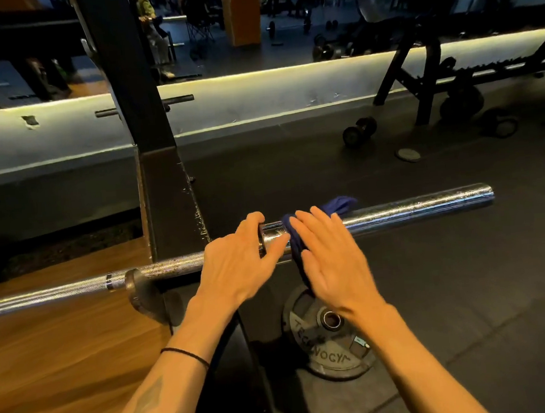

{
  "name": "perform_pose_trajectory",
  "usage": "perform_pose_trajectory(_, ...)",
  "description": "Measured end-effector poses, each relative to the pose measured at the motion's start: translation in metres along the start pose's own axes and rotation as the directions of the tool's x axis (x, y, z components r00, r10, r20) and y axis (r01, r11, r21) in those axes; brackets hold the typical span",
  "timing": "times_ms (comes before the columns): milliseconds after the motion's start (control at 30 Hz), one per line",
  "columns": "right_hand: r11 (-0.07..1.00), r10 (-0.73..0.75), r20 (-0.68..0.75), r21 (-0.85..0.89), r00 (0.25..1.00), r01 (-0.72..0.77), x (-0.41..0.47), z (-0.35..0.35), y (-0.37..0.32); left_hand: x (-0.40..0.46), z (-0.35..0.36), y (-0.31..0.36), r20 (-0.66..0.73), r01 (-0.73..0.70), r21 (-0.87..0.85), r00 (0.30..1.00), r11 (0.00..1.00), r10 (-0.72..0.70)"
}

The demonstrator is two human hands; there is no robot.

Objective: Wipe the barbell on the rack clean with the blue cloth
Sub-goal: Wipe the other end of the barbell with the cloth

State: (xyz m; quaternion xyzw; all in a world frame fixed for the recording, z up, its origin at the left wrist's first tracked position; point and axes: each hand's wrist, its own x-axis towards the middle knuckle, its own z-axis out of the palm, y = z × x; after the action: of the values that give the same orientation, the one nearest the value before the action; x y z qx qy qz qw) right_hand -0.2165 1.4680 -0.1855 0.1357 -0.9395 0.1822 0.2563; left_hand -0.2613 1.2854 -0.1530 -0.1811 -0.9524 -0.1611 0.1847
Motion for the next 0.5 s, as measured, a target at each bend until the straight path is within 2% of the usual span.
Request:
perform_pose_trajectory(67,0.992,0.031,-0.01,-0.126,0.999,-0.032,-0.004,-0.014,0.028,-0.004,0.001,-0.005,-0.028,-0.079,-0.043,0.997,0.996,0.077)
perform_pose_trajectory(167,0.959,0.219,-0.081,-0.164,0.972,-0.23,-0.009,-0.024,0.048,-0.003,0.002,-0.008,-0.026,-0.086,-0.009,0.996,0.996,0.086)
perform_pose_trajectory(233,0.941,0.313,-0.14,-0.091,0.939,-0.327,-0.004,-0.016,0.033,-0.002,0.001,-0.007,-0.02,-0.065,0.048,0.998,0.997,0.066)
perform_pose_trajectory(300,0.933,0.36,-0.163,0.044,0.919,-0.358,0.003,-0.004,0.006,-0.001,0.001,-0.003,-0.023,-0.048,0.095,0.998,0.994,0.05)
perform_pose_trajectory(367,0.956,0.277,-0.13,0.134,0.952,-0.26,0.007,0.009,-0.02,0.002,-0.001,0.001,-0.029,-0.033,0.137,0.999,0.99,0.037)
perform_pose_trajectory(400,0.97,0.21,-0.103,0.146,0.972,-0.194,0.007,0.013,-0.028,0.003,0.001,0.001,-0.017,-0.062,0.21,0.998,0.976,0.067)
perform_pose_trajectory(467,0.991,0.096,-0.033,0.098,0.995,-0.093,0.005,0.012,-0.027,0.003,0.004,-0.005,0.064,-0.194,0.397,0.981,0.897,0.184)
perform_pose_trajectory(500,0.998,0.053,0.0,0.042,0.999,-0.053,0.004,0.006,-0.017,0.003,0.003,-0.006,0.108,-0.236,0.432,0.972,0.87,0.209)
